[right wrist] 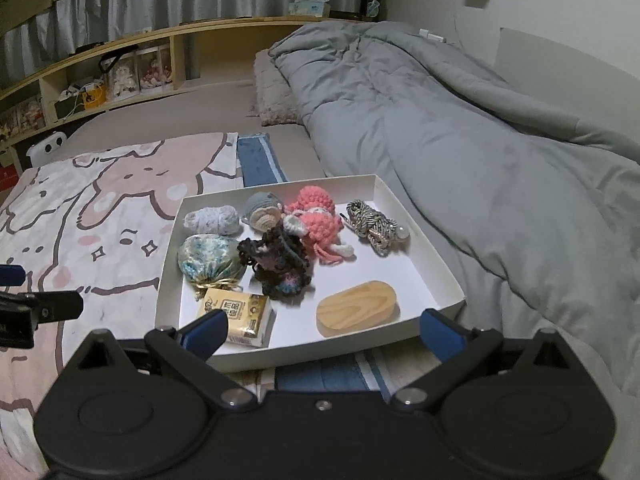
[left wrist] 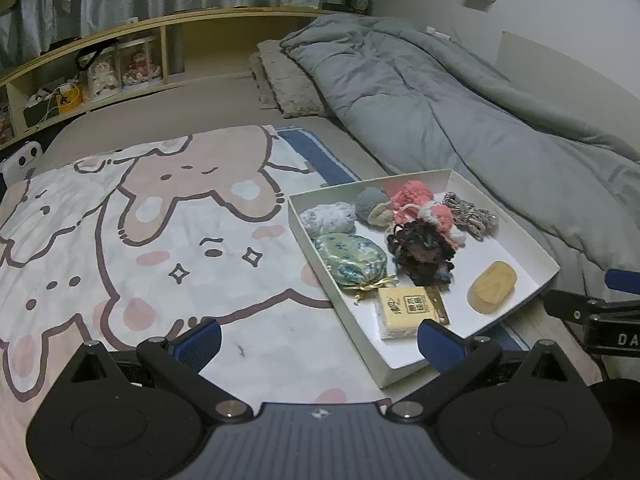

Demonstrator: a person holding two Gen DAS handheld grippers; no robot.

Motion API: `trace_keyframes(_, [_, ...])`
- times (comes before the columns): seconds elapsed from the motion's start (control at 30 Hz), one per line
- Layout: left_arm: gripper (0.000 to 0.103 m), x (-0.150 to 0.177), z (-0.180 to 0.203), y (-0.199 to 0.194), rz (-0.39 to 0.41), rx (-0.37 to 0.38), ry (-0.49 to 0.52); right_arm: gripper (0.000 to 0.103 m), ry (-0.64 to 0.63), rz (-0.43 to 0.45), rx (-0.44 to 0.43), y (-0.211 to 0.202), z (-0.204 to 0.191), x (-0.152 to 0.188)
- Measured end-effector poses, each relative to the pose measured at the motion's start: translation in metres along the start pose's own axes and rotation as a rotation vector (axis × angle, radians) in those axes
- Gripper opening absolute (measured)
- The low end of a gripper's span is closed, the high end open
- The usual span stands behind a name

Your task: Organize objects

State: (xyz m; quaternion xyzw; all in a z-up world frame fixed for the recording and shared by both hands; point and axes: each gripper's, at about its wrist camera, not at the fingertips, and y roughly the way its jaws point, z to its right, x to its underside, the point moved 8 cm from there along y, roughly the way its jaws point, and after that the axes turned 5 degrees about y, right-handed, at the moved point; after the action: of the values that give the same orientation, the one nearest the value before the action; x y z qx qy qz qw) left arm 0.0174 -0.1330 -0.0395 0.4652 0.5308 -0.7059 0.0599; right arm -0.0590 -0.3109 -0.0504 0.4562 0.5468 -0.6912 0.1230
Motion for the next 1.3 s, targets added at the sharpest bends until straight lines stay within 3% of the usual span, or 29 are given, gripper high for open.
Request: trace_keyframes(1.3, [0.103, 0.0046, -0.0090, 0.0032, -0.012, -0.025, -0.022, 0.103, 0.014, -0.010, -0.006, -0.0002, 0.0003, 0.0009])
